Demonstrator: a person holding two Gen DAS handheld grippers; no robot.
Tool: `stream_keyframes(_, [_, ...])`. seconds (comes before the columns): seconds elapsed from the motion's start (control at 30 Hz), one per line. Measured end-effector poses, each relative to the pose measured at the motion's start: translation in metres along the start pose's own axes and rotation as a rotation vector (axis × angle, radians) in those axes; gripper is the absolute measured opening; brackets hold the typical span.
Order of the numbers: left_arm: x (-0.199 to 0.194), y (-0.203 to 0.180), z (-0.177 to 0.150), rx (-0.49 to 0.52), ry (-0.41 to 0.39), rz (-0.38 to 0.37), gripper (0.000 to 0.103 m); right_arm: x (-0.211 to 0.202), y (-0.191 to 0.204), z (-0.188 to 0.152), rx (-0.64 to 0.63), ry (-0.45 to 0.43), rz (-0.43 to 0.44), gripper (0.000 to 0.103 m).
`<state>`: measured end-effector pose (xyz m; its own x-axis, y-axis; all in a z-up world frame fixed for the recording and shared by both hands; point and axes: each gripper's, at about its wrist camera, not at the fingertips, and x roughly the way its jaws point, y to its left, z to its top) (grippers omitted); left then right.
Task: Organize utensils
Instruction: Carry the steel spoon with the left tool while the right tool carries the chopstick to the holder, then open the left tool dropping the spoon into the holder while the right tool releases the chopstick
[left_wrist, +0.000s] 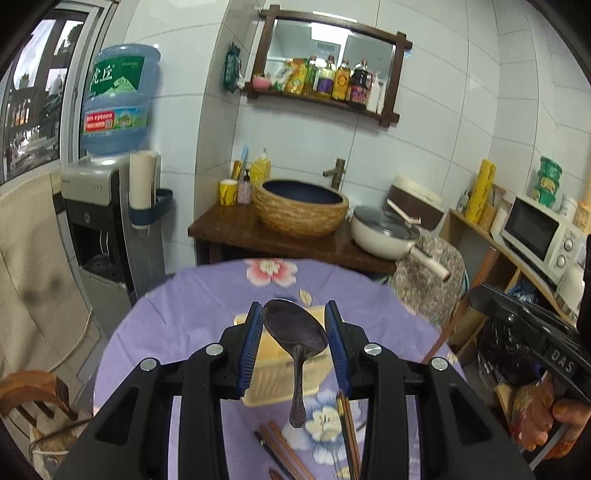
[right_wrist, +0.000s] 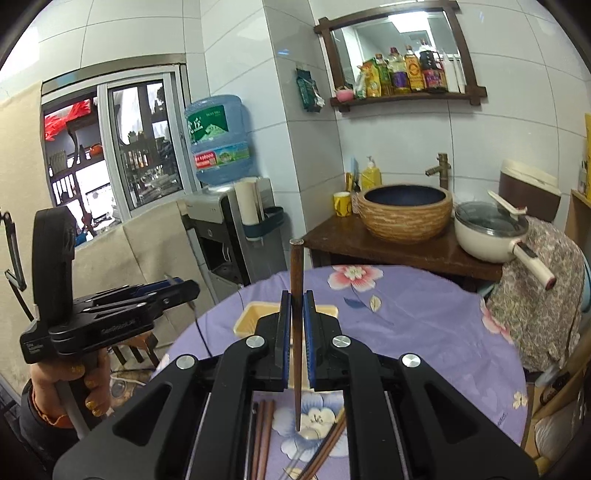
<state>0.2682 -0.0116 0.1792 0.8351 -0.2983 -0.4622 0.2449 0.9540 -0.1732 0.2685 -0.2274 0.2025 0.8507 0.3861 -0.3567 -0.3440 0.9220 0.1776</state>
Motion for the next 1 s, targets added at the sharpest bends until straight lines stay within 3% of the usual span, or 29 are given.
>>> stream_keyframes(0.17, [0.014,0.002,0.037,-0.021,-0.048,0.046,0.034,0.006,0.014,0.053,-0.017,-0.079,-0.040,0.007])
stream_keyframes(0.37, [0.046,0.014,0.048,-0.074,-0.052,0.089,0.034,0.036,0.015,0.079,0.002,-0.140,-0.112,0.007])
stream_keyframes(0.7, [0.091,0.034,0.001,-0.122,0.013,0.109,0.034,0.114,-0.003,0.014,0.061,-0.009,-0.134,0.007])
stream_keyframes(1.0, [0.118,0.039,-0.029,-0.130,0.084,0.107,0.034,0.140,-0.014,-0.024,0.090,0.056,-0.141,0.007])
